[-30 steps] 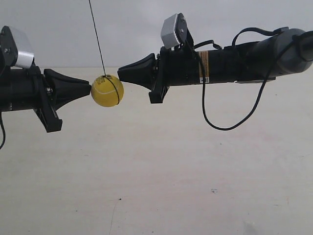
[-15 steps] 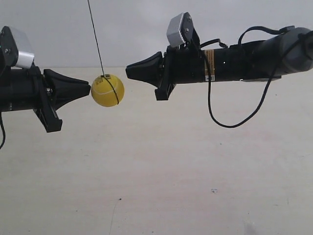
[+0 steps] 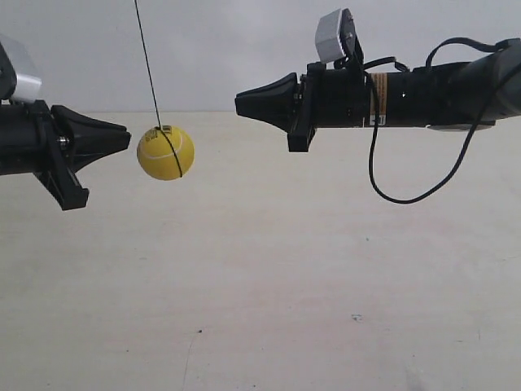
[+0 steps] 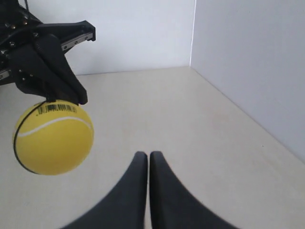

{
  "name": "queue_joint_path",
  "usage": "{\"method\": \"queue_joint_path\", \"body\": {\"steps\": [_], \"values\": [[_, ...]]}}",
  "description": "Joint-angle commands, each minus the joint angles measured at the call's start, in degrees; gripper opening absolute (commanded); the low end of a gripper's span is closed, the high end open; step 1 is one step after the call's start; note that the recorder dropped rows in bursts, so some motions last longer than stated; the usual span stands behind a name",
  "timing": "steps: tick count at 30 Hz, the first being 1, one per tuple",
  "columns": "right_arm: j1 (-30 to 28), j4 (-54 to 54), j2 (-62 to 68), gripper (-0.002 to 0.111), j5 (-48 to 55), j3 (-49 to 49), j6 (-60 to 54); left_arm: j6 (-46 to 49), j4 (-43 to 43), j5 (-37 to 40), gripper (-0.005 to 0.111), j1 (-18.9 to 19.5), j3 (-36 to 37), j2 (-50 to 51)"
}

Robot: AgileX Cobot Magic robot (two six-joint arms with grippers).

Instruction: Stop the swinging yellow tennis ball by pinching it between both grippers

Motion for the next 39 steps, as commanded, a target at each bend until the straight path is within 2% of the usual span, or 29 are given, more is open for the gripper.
{"method": "queue_joint_path", "body": {"steps": [1, 10, 29, 34, 39], "values": [[-0.4, -0.7, -0.2, 0.000, -0.6, -0.2, 0.4, -1.4, 0.8, 0.2, 0.005, 1.3, 0.1, -0.9], [-0.4, -0.9, -0.2, 0.000, -0.6, -0.2, 0.4, -1.5, 0.8, -0.1, 0.005, 3.2, 0.5, -1.1], [-0.5, -1.4, -0.2, 0.000, -0.4, -0.2, 0.0, -1.5, 0.8, -1.6, 0.005, 3.2, 0.5, -1.1], [-0.5, -1.5, -1.7, 0.000, 2.8, -0.2, 0.0, -2.1, 0.3, -1.5, 0.005, 3.2, 0.5, -1.4], [-0.5, -7.3, -8.3, 0.000, 11.9, -0.2, 5.6, -4.5, -0.4, -1.4, 0.005, 3.2, 0.5, -6.9]]}}
